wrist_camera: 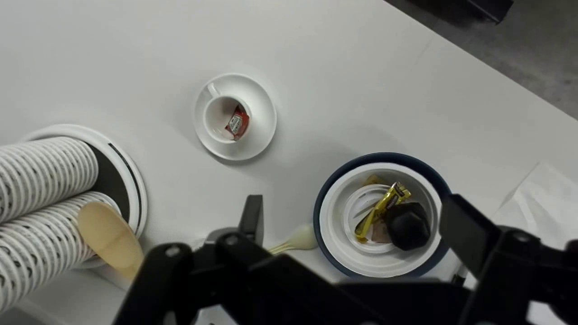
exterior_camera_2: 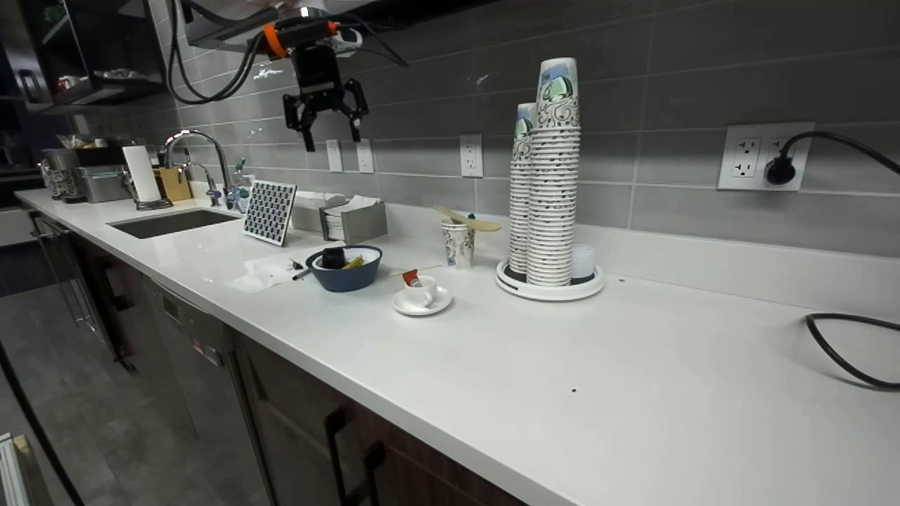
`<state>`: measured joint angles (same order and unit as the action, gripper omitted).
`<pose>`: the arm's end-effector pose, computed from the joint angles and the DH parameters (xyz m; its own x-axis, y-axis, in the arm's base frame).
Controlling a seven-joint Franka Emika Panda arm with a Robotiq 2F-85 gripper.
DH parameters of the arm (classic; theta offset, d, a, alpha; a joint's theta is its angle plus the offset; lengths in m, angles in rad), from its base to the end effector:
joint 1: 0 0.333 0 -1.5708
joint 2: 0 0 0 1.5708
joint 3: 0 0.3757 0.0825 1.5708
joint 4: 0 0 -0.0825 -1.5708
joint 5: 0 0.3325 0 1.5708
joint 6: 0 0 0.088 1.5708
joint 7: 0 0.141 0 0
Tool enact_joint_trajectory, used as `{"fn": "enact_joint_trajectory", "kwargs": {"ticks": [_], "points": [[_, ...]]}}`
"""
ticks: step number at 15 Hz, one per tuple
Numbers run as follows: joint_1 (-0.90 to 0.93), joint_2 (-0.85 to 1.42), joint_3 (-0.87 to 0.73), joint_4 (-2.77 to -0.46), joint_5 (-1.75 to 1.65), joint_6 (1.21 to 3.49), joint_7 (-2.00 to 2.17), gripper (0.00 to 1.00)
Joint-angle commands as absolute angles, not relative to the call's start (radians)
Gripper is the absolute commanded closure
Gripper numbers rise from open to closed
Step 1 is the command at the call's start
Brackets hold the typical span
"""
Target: Put the black object inside the tea cup
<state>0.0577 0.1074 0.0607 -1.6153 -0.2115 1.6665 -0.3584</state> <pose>0.5435 0.0349 0.5860 0.8744 0.4688 -0.1248 0.4843 -0.8586 0.1680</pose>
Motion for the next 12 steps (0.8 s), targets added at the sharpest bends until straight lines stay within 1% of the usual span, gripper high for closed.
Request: {"fn": "enact_joint_trajectory", "kwargs": {"ticks": [1,3,4,9,12], "points": [[0.056,0.118,0.063,-1.598,-0.212,1.658,-0.376,0.00],[0.053,0.122,0.062,-1.585,-0.212,1.647,-0.396,0.00],[0.057,0.110,0.065,-1.618,-0.209,1.664,-0.376,0.00],[0.070,-0.012,0.089,-1.905,-0.087,1.863,-0.265,0.00],[0.113,-0.052,0.127,-2.061,-0.106,2.061,-0.209,0.00]]}}
